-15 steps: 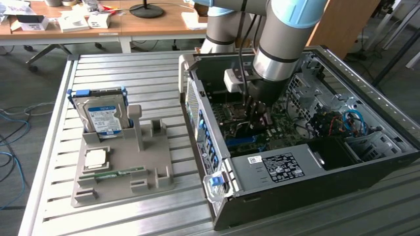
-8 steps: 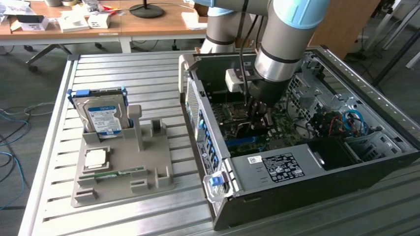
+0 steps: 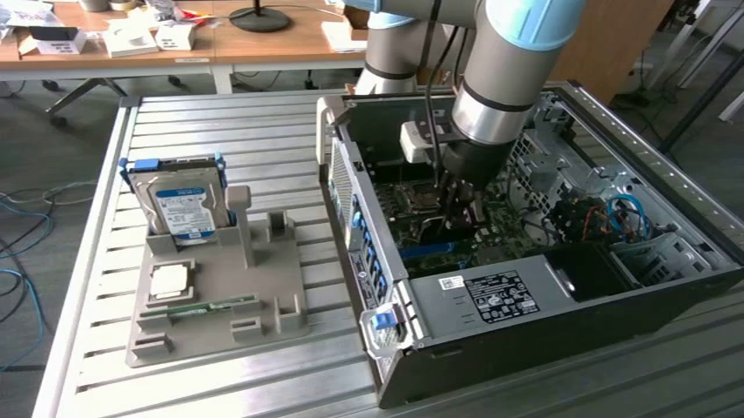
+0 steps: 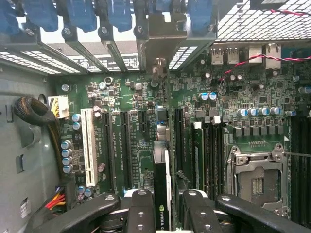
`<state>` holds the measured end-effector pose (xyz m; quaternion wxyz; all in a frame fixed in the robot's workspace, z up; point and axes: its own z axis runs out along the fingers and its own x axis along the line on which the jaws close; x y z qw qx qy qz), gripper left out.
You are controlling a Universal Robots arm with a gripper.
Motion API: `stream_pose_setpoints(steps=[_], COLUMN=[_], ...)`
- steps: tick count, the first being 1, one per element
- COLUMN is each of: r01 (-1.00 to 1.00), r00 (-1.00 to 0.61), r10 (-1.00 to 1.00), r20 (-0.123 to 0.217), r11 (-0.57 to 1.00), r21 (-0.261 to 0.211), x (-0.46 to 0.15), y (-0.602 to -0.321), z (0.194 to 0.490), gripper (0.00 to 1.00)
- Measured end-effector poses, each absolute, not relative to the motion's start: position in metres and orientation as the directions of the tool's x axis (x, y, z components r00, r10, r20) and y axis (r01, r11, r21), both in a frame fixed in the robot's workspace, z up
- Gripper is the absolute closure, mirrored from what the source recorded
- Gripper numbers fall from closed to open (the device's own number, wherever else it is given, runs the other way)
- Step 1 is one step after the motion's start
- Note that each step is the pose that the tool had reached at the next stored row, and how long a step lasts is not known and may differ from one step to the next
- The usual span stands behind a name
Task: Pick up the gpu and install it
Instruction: 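Insert the gpu into the slot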
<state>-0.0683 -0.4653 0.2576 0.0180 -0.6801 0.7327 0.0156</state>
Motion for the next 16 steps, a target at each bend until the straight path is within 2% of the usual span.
stream_pose_setpoints(steps=[16], r01=[-0.997], r00=[-0.076], r10=[-0.996], r20=[-0.039], r11=[0.076], r21=[-0.002], x=[-0.0683], y=[-0.4696], z=[0.2598], gripper=[0.73])
